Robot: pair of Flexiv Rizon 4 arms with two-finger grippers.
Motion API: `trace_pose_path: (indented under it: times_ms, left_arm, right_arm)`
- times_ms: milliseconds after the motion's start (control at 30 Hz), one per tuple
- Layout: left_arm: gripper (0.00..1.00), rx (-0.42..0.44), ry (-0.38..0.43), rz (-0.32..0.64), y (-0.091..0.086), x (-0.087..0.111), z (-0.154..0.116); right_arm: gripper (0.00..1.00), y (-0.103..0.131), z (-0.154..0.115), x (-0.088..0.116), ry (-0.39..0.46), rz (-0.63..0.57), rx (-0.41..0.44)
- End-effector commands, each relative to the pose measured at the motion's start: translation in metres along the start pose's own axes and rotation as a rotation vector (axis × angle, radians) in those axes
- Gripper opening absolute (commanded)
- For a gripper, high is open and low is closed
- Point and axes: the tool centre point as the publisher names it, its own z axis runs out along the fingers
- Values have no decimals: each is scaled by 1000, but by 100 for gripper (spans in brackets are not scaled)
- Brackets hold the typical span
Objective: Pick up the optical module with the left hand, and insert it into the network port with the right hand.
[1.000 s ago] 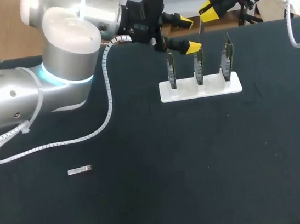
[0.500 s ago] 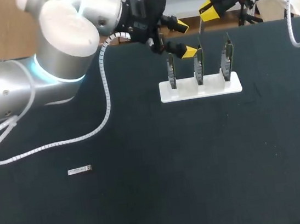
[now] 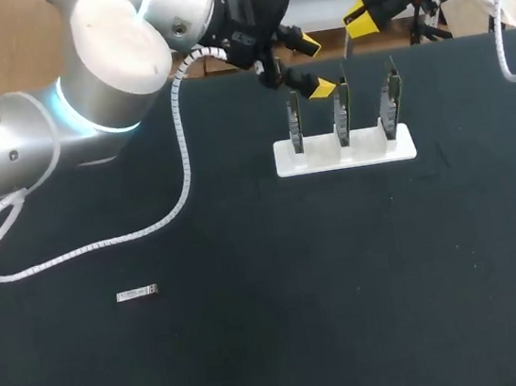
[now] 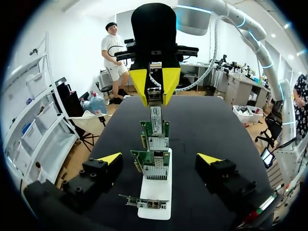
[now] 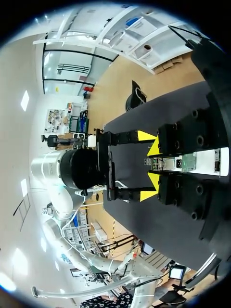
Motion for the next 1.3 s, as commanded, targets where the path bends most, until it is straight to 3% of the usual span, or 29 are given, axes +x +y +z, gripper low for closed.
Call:
trace_pose_path:
  times_ms: [33,767,1300]
  left_arm:
    - [100,13,15,-1,1,-1,1]
    - [100,49,50,-5,0,1,6]
    - [100,57,32,-4,0,1,7]
  right_arm:
    - [0,-1,0,0,1,0,-2]
    - [0,0,0,0,-1,0,-17]
    - [0,3,7,5,15,-17,-56]
